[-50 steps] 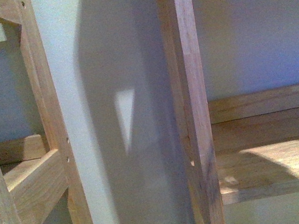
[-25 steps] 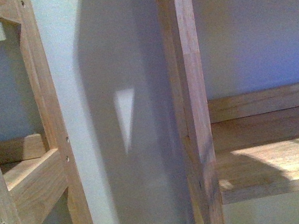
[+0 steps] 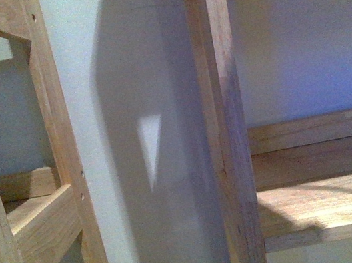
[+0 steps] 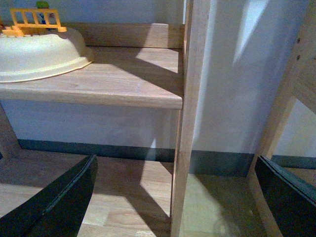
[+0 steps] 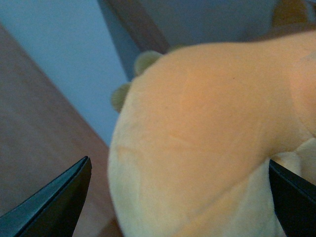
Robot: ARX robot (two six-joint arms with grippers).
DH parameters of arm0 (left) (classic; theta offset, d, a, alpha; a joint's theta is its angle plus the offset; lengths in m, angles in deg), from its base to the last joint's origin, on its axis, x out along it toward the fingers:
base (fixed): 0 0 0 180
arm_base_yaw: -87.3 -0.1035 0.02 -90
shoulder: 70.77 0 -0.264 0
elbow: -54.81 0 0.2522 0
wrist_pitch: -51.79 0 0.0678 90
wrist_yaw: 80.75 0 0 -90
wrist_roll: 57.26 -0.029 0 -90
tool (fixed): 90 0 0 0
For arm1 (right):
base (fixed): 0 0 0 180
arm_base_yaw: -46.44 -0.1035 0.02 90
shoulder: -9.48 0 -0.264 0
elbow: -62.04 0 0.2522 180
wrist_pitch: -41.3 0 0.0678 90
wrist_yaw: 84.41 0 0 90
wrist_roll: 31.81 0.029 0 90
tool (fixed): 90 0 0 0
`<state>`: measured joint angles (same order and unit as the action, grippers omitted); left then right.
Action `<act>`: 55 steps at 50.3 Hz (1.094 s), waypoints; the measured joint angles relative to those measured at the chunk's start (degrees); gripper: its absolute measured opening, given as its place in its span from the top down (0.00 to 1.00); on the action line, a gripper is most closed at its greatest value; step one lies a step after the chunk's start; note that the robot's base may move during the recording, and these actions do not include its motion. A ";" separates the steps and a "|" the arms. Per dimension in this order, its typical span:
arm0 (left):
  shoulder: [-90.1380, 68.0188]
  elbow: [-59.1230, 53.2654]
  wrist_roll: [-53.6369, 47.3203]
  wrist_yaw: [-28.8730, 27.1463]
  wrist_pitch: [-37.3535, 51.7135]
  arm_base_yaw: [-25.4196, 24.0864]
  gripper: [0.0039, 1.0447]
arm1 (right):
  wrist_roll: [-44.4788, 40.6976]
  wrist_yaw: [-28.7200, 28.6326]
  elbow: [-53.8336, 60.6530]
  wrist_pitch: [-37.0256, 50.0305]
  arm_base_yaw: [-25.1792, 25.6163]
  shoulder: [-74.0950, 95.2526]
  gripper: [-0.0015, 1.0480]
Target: Put away toys
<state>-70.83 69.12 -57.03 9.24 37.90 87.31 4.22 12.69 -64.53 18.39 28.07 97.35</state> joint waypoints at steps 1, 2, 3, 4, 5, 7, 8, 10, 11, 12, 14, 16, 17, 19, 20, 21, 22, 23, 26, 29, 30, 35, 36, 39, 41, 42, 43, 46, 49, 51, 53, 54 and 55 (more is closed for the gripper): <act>0.00 0.00 0.00 0.00 0.00 0.00 0.05 | -0.33 0.13 0.61 0.35 -0.22 -0.77 0.00; 0.00 0.00 0.00 0.00 0.00 0.00 0.05 | -0.57 0.39 1.29 0.70 -0.35 -1.57 0.00; 0.00 0.00 0.00 0.00 0.00 0.00 0.05 | -0.85 0.55 1.95 1.05 -0.50 -2.34 0.00; 0.00 0.00 0.00 0.00 0.00 0.00 0.05 | -1.01 0.63 2.62 1.36 -0.55 -3.15 0.00; 0.00 0.00 0.00 0.00 0.00 0.00 0.05 | -1.29 0.70 3.63 2.03 -0.59 -4.28 0.00; 0.00 0.00 0.00 0.00 0.00 0.00 0.05 | -1.44 0.87 4.94 2.82 -0.57 -5.75 0.00; 0.00 0.00 0.00 0.00 0.00 0.00 0.05 | -1.44 0.87 5.27 2.97 -0.55 -6.10 0.00; 0.00 0.00 0.00 0.00 0.00 0.00 0.05 | -1.42 0.87 6.93 3.63 -0.35 -7.80 0.00; 0.00 0.00 0.00 0.00 0.00 0.00 0.05 | -1.42 0.85 7.61 3.91 -0.24 -8.46 0.00; 0.00 0.00 0.00 0.00 0.00 0.00 0.05 | -1.42 0.83 8.37 4.24 -0.11 -9.09 0.00; 0.00 0.00 0.00 0.00 0.00 0.00 0.05 | -1.40 0.83 9.53 4.68 0.04 -10.05 0.00; 0.00 0.00 0.00 0.00 0.00 0.00 0.05 | -1.40 0.83 10.80 5.16 0.24 -11.04 0.00; 0.00 0.00 0.00 0.00 0.00 0.00 0.05 | -1.40 0.85 11.69 5.55 0.31 -11.69 0.00; 0.00 0.00 0.00 0.00 0.00 0.00 0.05 | -1.73 1.20 13.66 6.49 0.39 -13.07 0.00; 0.00 0.00 0.00 0.00 0.00 0.00 0.05 | -1.88 1.40 14.16 6.71 0.39 -13.40 0.00; 0.00 0.00 0.00 0.00 0.00 0.00 0.05 | -2.49 2.01 15.69 7.30 0.37 -14.51 0.00; 0.00 0.00 0.00 0.00 0.00 0.00 0.05 | -2.91 2.40 16.74 7.72 0.35 -15.28 0.00; 0.00 0.00 0.00 0.00 0.00 0.00 0.05 | -3.39 2.80 17.81 8.11 0.28 -16.06 0.00; 0.00 0.00 0.00 0.00 0.00 0.00 0.05 | -6.01 4.55 21.88 9.94 -0.48 -19.23 0.00; 0.00 0.00 0.00 0.00 0.00 0.00 0.05 | -9.22 5.88 26.43 12.41 -1.84 -22.97 0.00; 0.00 0.00 0.00 0.00 0.00 0.00 0.05 | -9.92 6.05 27.80 13.03 -2.23 -24.15 0.00; 0.00 0.00 0.00 0.00 0.00 0.00 0.05 | -12.94 6.45 33.64 14.91 -3.19 -29.38 0.00; 0.00 0.00 0.00 0.00 0.00 0.00 0.05 | -13.27 6.45 34.27 15.06 -3.21 -29.92 0.00; 0.00 0.00 0.00 0.00 0.00 0.00 0.05 | -13.79 6.38 37.29 15.23 -3.19 -32.63 0.00; 0.00 0.00 0.00 0.00 0.00 0.00 0.05 | -13.92 6.34 39.15 15.28 -3.08 -34.16 0.00; 0.00 0.00 0.00 0.00 0.00 0.00 0.05 | -14.12 6.36 40.39 15.37 -3.02 -35.17 0.00; 0.00 0.00 0.00 0.00 0.00 0.00 0.05 | -14.25 6.36 41.05 15.41 -2.99 -35.65 0.00; 0.00 0.00 0.00 0.00 0.00 0.00 0.05 | -15.23 6.64 44.92 15.96 -2.99 -38.58 0.00; 0.00 0.00 0.00 0.00 0.00 0.00 0.05 | -16.81 7.69 49.20 17.14 -3.13 -41.72 0.00; 0.00 0.00 0.00 0.00 0.00 0.00 0.05 | -18.05 8.39 51.39 17.81 -3.39 -43.41 0.00; 0.00 0.00 0.00 0.00 0.00 0.00 0.05 | -19.65 8.98 53.53 18.58 -3.67 -45.20 0.00; 0.00 0.00 0.00 0.00 0.00 0.00 0.05 | -20.13 9.18 54.27 18.84 -3.76 -45.79 0.00; 0.00 0.00 0.00 0.00 0.00 0.00 0.05 | -20.90 9.73 55.74 19.39 -3.96 -47.08 0.00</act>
<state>-70.83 69.12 -57.03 9.24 37.90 87.31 -16.68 22.41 -8.80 37.78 24.11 50.27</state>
